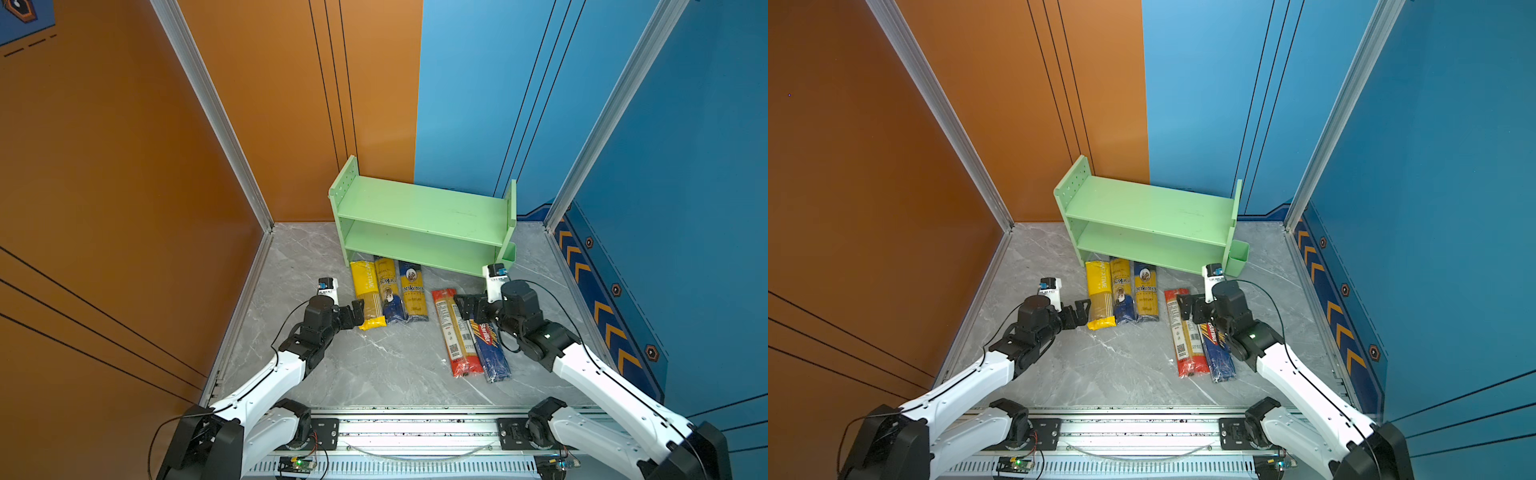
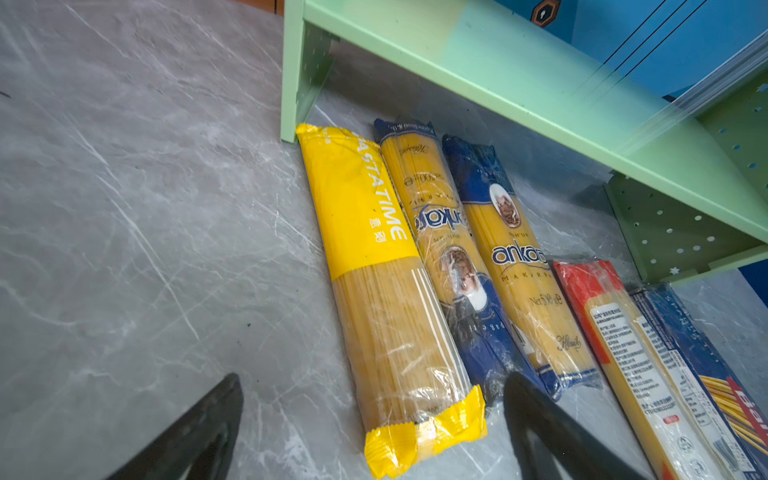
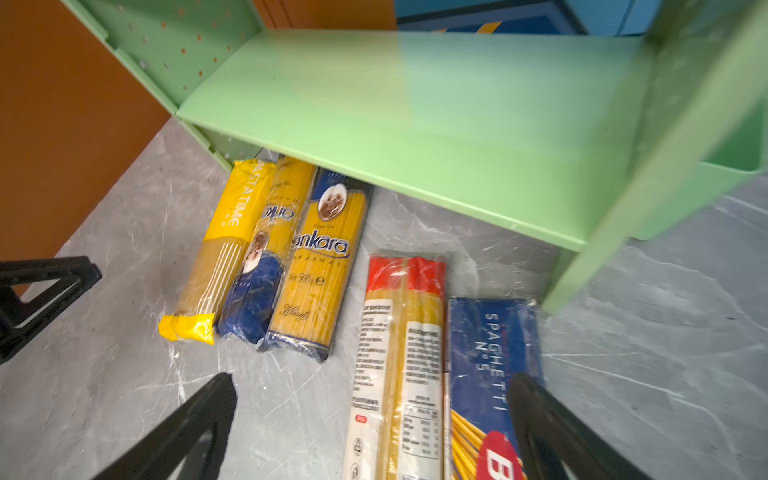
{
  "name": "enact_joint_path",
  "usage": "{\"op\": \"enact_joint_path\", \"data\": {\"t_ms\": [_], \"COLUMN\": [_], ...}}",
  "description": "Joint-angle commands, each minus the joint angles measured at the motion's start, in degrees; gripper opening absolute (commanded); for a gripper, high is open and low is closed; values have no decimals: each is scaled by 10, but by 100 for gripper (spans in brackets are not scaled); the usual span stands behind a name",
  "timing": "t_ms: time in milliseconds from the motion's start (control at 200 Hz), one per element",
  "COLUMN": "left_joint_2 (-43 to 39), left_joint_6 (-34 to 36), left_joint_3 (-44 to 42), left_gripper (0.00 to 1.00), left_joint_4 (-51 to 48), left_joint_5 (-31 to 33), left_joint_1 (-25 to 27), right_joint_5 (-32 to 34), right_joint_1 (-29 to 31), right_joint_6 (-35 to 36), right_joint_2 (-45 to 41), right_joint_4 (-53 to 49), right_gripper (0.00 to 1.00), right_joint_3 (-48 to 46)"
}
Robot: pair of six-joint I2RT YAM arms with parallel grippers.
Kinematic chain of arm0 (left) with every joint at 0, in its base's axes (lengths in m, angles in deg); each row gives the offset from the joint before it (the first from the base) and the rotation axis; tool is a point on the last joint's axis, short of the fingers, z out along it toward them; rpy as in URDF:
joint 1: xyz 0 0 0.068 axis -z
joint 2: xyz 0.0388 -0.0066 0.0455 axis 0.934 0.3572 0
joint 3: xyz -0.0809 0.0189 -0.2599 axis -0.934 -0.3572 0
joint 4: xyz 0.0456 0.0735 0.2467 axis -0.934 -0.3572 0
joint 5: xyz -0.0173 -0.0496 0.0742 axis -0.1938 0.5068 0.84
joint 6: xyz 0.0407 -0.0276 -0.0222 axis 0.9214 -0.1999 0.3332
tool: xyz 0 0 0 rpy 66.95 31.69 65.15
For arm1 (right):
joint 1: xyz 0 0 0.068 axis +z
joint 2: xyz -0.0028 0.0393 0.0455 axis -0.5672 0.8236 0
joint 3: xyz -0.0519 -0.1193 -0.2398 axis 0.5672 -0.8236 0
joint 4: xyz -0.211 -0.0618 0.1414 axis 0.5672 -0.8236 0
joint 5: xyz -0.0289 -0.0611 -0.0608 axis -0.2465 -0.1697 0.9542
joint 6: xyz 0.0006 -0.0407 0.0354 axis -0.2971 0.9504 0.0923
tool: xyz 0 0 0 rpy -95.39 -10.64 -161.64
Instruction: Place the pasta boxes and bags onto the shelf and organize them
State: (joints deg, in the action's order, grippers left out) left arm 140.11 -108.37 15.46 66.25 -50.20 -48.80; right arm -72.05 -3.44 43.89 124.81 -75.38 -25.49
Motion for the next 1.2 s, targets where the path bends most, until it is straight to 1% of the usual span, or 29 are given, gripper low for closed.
{"op": "enact_joint_path", "data": {"t_ms": [0,105,190,270,280,305,491,576,726,1001,1192], "left_joint_2": [9,14,20,31,33,37,88,112,132,174,215], "left_joint_6": [-22,-28,-35,-39,-39,-39,-39,-38,-60,-59,-64], "left_joint_3": [2,-6,-13,-19,-19,-18,5,19,24,53,75], "left_gripper": [98,98,98,98,98,98,98,98,98,100,97], "left_joint_4": [-3,5,20,33,34,35,38,38,38,38,38], "left_joint_5": [11,3,-14,-29,-29,-31,-56,-61,-20,-8,10], "left_joint_1": [19,26,28,29,30,31,34,37,46,67,87], "right_joint_5": [5,2,-9,-30,-33,-39,-103,-111,-106,-92,-95], "right_joint_1": [42,74,87,87,99,105,106,107,106,101,99], "right_joint_6": [-10,-14,-26,-39,-41,-44,-61,-62,-59,-55,-54], "right_joint_2": [64,127,162,191,194,202,242,249,245,230,229], "right_joint_4": [-17,2,28,52,55,58,78,76,70,75,76], "right_gripper": [100,100,100,100,100,100,100,100,100,100,100], "right_joint_3": [37,64,74,81,82,85,101,106,102,79,75]}}
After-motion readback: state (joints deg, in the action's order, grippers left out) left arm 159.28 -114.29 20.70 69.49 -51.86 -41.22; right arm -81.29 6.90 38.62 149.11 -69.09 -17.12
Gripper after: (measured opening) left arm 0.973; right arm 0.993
